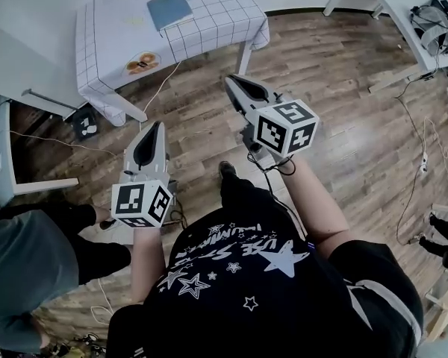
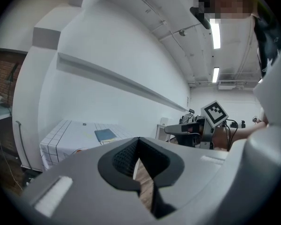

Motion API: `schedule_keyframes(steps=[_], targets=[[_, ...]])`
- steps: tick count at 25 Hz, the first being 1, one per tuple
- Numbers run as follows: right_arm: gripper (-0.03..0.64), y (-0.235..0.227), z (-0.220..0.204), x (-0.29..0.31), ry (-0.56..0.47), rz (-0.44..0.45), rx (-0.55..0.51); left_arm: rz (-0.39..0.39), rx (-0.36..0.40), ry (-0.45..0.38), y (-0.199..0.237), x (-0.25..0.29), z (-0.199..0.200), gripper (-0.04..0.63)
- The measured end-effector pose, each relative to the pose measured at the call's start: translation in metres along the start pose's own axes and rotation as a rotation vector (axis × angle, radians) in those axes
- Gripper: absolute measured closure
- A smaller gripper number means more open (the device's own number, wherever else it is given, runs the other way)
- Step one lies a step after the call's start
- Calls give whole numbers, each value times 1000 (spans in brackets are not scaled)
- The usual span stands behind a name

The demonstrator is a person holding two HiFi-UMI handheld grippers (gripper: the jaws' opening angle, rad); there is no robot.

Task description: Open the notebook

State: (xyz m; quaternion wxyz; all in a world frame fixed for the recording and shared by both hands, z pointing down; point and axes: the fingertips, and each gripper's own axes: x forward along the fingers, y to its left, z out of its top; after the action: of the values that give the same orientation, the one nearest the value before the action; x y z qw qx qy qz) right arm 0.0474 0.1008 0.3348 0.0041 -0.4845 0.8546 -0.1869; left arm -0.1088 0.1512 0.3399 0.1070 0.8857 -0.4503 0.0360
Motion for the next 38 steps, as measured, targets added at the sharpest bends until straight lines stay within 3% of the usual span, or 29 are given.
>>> schedule_keyframes(steps=[14, 23, 32, 38], targets=[[600, -98, 23, 85, 75, 64, 35, 118, 20, 58, 39, 97, 11, 586], [600, -107, 13, 122, 120, 79, 63, 206, 5, 70, 77, 106, 11, 586], [600, -113, 39, 156, 114, -10, -18, 164, -29, 34, 151, 160, 19, 585], [600, -117, 68, 199, 75, -87, -41, 69, -10, 65, 197, 203, 29, 586]])
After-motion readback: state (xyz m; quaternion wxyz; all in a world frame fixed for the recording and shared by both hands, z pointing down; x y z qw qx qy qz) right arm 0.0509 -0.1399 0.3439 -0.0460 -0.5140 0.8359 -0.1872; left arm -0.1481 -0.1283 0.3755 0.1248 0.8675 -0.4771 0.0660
